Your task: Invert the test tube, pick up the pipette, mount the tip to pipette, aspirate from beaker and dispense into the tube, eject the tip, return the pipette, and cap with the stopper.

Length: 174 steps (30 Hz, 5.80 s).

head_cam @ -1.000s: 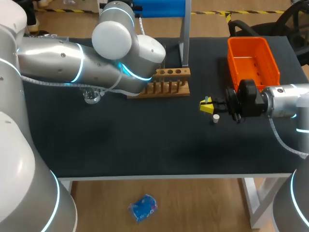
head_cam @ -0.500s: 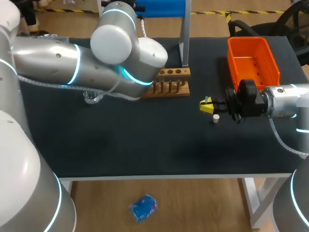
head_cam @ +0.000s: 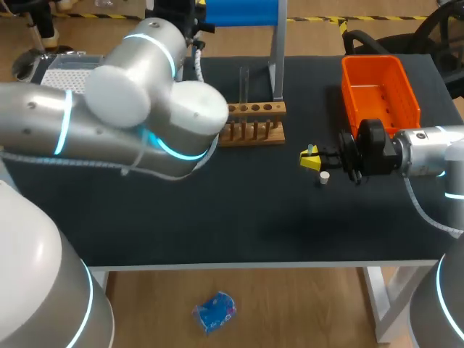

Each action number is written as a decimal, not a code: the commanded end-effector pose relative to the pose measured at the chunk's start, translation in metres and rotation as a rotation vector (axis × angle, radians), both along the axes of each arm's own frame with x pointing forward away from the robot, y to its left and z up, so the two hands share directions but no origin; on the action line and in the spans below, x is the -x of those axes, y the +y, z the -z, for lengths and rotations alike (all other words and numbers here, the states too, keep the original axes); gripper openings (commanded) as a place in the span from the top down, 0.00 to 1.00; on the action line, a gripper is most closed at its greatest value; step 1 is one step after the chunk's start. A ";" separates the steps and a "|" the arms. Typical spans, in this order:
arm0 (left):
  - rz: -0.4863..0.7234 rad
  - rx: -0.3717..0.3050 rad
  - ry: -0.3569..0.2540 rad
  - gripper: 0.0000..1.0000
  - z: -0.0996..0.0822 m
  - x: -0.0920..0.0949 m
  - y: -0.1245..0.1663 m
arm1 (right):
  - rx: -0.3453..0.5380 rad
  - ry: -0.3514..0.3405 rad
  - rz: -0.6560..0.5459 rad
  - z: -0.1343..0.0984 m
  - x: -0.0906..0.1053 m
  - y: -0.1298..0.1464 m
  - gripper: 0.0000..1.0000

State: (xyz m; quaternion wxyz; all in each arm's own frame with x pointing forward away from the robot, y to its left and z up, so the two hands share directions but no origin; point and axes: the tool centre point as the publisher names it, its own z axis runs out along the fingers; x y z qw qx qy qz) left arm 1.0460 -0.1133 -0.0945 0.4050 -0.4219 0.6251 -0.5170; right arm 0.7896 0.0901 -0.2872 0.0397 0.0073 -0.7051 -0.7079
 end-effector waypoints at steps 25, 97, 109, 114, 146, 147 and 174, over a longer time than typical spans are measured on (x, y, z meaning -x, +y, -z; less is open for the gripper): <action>1.239 -0.018 -0.043 1.00 -0.009 0.201 -0.068 | 0.002 -0.001 0.000 0.000 0.001 -0.001 1.00; 1.217 0.009 -0.005 1.00 -0.027 0.251 -0.147 | 0.001 -0.026 0.011 0.006 -0.009 0.019 1.00; 1.217 0.009 -0.005 1.00 -0.027 0.251 -0.147 | -0.022 -0.083 -0.026 0.002 -0.022 0.058 1.00; 1.217 0.009 -0.005 1.00 -0.027 0.251 -0.147 | -0.018 -0.089 -0.037 0.002 -0.025 0.067 1.00; 1.217 0.009 -0.005 1.00 -0.027 0.251 -0.147 | 0.100 -0.180 -0.120 -0.020 -0.025 0.081 1.00; 1.217 0.009 -0.005 1.00 -0.027 0.251 -0.147 | 0.102 -0.182 -0.121 -0.020 -0.024 0.081 1.00; 1.217 0.009 -0.005 1.00 -0.027 0.251 -0.147 | 0.115 -0.182 -0.123 -0.018 -0.016 0.077 1.00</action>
